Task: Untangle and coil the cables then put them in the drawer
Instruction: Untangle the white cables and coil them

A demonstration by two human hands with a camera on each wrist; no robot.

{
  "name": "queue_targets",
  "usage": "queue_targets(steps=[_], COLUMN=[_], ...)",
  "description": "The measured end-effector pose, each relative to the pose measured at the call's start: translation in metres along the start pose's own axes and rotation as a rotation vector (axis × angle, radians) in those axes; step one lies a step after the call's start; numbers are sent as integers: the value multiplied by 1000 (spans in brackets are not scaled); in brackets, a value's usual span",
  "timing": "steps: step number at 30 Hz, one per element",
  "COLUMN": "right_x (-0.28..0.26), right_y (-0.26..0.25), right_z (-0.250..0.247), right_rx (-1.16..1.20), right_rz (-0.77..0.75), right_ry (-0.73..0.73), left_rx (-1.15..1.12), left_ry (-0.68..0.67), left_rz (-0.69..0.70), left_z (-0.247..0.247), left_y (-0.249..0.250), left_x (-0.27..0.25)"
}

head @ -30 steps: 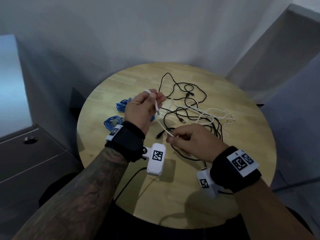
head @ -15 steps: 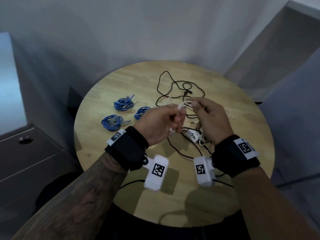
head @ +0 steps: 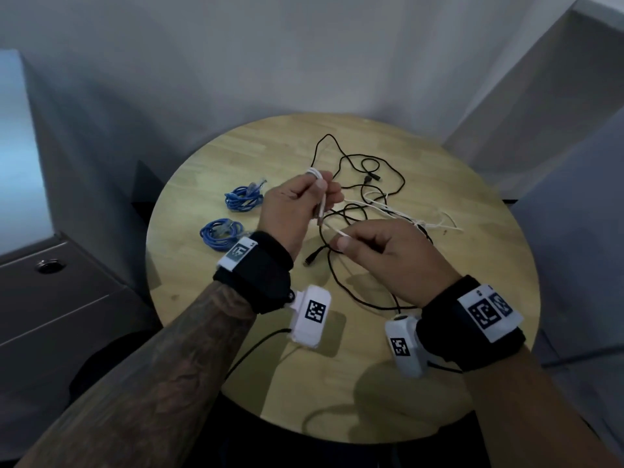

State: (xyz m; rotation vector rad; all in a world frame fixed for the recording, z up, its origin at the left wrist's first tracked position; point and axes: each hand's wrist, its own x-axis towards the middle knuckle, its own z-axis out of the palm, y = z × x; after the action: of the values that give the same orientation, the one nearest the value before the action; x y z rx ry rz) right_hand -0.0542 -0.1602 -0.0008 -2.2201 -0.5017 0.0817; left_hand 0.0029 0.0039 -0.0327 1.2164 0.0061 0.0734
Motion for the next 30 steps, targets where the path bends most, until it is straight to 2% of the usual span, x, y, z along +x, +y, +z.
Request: queue_targets(steps=[3,5,6,8,10,13,15,18,20,21,23,26,28,30], right_x=[0,2,3,8,11,12,14,12,7,4,2,3,3,3], right_y=[-3,-2,0,10,21,29,28,25,18,14,8,0,-1,-1], right_z=[-6,-11,-14,-20,-24,-19,-11,9,23,27,28,18,10,7], right_rx=[56,92,117,188,215,169,146,7,-173,-214,-204,-76,10,-1], right_rz=[-27,-39,-28,18,76,118,120,111,86,64,10,-51,-64,-88], right_ry=[107,250,312,401,437,382,299,37,-153,-190,-149,21,143,242], left_rx=[153,300,289,142,-51,-286,-423,-621,-602,-525,-291,9,168,340], left_ry=[-132,-314,-399,-518,-578,-630,-569,-257,-47,14,50,5,-48,-148], left_rz=[-3,-44,-120,-298,-433,-511,-504,-424,-305,-245,-130,11,73,102], left_z=[7,11,14,17,14,8,6,4,-2,-5,-8,-8,-5,0], left_y=[2,4,6,9,11,17,20,21,18,16,11,8,5,3], left_x=[-10,-20,-24,-29,-27,-23,-21,-12,-4,0,2,-3,-6,-11])
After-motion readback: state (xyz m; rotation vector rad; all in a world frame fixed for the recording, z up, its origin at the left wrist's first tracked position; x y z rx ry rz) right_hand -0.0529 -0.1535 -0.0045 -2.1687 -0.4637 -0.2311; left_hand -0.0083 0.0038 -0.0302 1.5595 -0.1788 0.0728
